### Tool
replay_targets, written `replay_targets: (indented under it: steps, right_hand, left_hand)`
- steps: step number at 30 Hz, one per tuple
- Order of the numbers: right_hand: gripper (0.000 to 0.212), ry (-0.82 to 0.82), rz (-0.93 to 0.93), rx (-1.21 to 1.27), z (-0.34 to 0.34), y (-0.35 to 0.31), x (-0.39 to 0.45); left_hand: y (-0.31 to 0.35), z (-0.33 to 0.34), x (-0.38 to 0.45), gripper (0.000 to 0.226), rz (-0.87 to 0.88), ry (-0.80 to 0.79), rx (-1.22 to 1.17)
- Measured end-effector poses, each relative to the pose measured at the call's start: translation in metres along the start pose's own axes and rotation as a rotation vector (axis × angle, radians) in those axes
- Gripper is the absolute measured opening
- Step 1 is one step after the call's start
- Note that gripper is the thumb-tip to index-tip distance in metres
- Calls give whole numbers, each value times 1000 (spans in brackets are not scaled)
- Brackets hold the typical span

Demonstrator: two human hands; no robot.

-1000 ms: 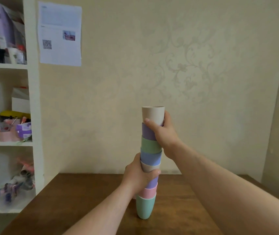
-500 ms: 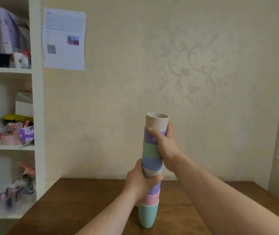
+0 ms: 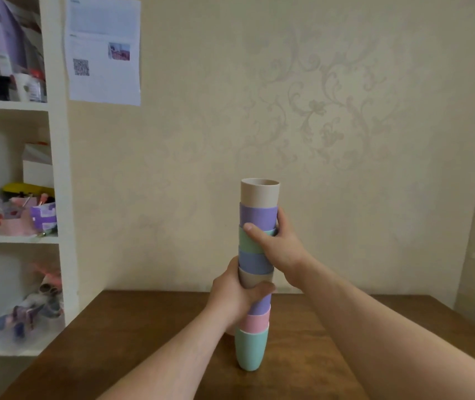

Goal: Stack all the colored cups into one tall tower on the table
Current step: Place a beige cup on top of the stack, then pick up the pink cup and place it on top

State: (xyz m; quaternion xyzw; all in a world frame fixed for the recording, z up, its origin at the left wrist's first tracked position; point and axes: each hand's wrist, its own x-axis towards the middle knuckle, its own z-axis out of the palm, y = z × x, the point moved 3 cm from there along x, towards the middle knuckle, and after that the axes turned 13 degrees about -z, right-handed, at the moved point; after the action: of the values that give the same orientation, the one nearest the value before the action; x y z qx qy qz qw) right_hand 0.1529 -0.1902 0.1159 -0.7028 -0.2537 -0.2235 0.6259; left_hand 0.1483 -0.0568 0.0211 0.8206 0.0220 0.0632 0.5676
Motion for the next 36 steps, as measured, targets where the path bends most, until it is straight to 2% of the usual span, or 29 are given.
replay_targets:
  steps: [2,4,6,8,10,12,14,16,18,20,22,27,29,33,36]
  right_hand:
    - [35,-57,36,-7,0,13,-11]
    - [32,-112,89,6,-2,29,-26]
    - [41,-139,157,18,-6,52,-48]
    - [55,-162,211,-49,-11,83,-73]
    - [68,-207,281,-147,-10,119,-101]
    - [73,-256,355,-205,-1,148,-127]
    - [75,-265,378,-257,6,167,-140]
    - [71,-241,375,-278,6,178,-141]
    - [68,-226,359,-308,3,183,-141]
    - [70,-171,327,-336,-1,186,-146]
    - [74,-90,296,-355,-5,190,-154]
    - [81,-79,260,-364,-4,192,-157]
    - [77,-73,260,-374,-4,193,-156]
    - [76,-70,260,-392,-3,195,-158]
    - [77,-56,275,-396,-5,195,-158]
  left_hand:
    - [-2,-1,0,62,8,-15,-22]
    - [-10,-4,3,70,6,-112,-23]
    - [-29,-9,5,74,-20,-287,14]
    - [-58,-17,11,71,-54,-363,108]
    - [-88,-28,21,60,-130,-270,167]
    - [-107,-35,31,49,-200,-88,226]
    - [-112,-37,40,45,-186,74,331]
    - [-109,-31,51,48,-110,130,367]
    - [-100,-19,62,64,-58,117,362]
    - [-92,-3,72,85,-118,71,352]
    - [-83,13,81,90,-138,33,497]
    - [-74,41,89,73,255,-134,1120]
    - [-76,42,93,68,258,-147,1315]
    - [-87,26,96,44,211,-47,1453]
    - [-94,-8,97,35,54,85,1288]
